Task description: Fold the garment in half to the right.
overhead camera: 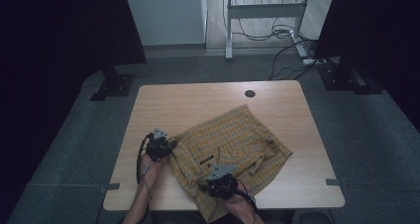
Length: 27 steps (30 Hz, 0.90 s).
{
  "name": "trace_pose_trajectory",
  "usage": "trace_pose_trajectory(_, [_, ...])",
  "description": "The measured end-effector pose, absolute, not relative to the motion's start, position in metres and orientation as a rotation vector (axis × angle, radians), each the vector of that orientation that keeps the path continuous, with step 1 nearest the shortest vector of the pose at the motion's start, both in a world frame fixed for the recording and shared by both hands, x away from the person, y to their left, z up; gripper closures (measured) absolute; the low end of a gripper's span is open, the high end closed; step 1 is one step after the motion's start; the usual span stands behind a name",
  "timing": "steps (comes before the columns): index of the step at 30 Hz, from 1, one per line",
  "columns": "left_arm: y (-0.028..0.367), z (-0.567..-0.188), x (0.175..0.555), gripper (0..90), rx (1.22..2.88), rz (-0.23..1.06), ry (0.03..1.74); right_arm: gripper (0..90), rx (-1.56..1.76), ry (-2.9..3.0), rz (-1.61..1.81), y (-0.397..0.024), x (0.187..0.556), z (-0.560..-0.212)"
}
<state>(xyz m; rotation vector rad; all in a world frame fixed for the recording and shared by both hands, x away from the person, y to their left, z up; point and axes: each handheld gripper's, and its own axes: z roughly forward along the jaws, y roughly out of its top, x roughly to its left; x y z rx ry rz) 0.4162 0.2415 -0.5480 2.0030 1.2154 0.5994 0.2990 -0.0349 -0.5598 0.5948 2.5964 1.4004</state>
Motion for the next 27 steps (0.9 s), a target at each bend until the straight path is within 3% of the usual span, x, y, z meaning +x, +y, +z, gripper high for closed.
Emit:
trace_pose_trajectory(12, [0.259,-0.548,0.406,74.4,1.991,0.615,1.232,77.7,0.544,2.615,1.391,-0.009,0.291,-0.558])
trace_pose_trajectory(19, [0.263,-0.54,0.403,80.8,1.965,0.672,1.2,79.0,0.538,2.603,1.463,-0.013,0.288,-0.55])
trace_pose_trajectory(27, [0.255,-0.488,0.388,81.1,1.921,0.836,1.07,79.0,0.467,2.517,1.559,-0.02,0.277,-0.51])
